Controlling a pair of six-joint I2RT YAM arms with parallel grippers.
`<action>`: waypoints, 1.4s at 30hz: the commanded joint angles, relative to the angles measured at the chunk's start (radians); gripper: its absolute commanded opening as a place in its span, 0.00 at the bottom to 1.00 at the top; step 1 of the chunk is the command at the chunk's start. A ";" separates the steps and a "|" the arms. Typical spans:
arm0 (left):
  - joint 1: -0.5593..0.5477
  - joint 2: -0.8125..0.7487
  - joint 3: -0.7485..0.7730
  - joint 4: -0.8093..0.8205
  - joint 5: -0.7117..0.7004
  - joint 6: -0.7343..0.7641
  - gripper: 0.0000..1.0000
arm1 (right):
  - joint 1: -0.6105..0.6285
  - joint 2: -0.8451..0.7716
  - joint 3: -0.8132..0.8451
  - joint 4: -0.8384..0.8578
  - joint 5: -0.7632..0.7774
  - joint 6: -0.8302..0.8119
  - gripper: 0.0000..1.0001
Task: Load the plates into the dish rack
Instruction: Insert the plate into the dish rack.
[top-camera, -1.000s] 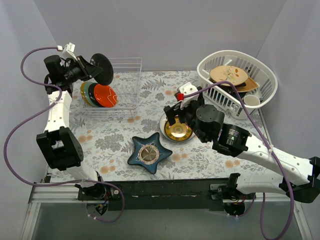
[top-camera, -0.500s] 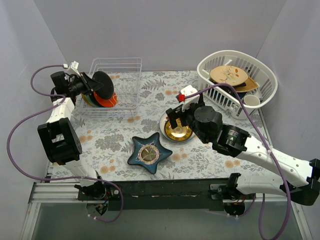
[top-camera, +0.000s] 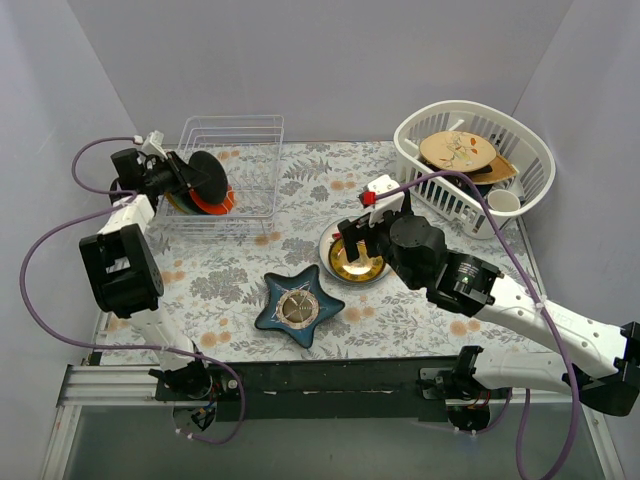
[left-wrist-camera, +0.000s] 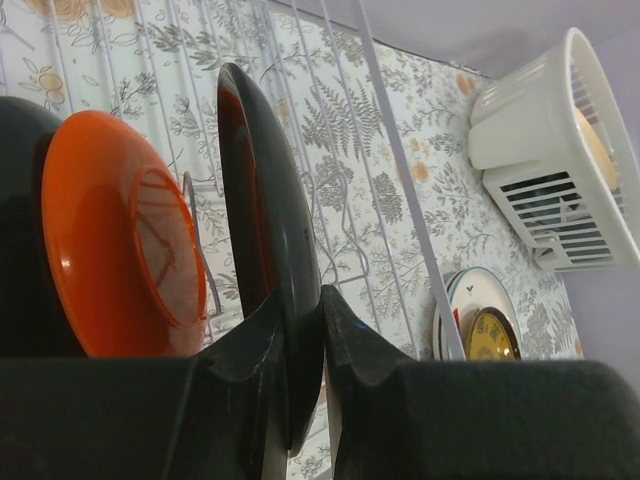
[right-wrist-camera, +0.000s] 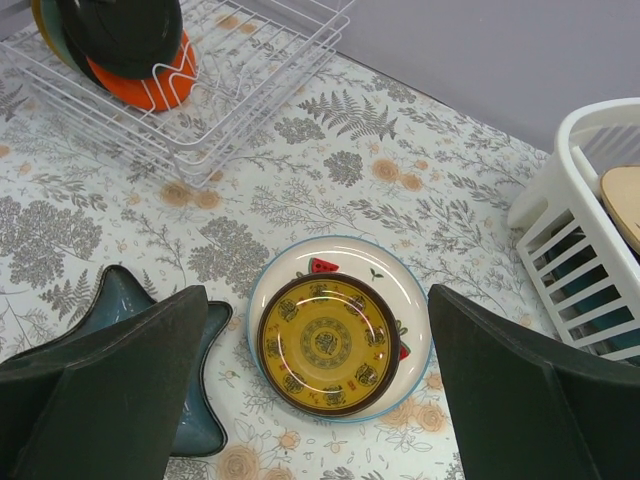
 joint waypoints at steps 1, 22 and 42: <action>-0.042 0.026 0.064 -0.067 -0.063 0.069 0.00 | -0.015 -0.024 -0.005 0.013 -0.009 0.022 0.99; -0.110 0.080 0.033 -0.115 -0.268 0.129 0.00 | -0.041 -0.018 0.018 -0.009 -0.024 -0.004 0.99; -0.119 -0.035 -0.063 -0.075 -0.460 0.077 0.66 | -0.045 -0.056 -0.007 0.002 -0.061 0.019 0.98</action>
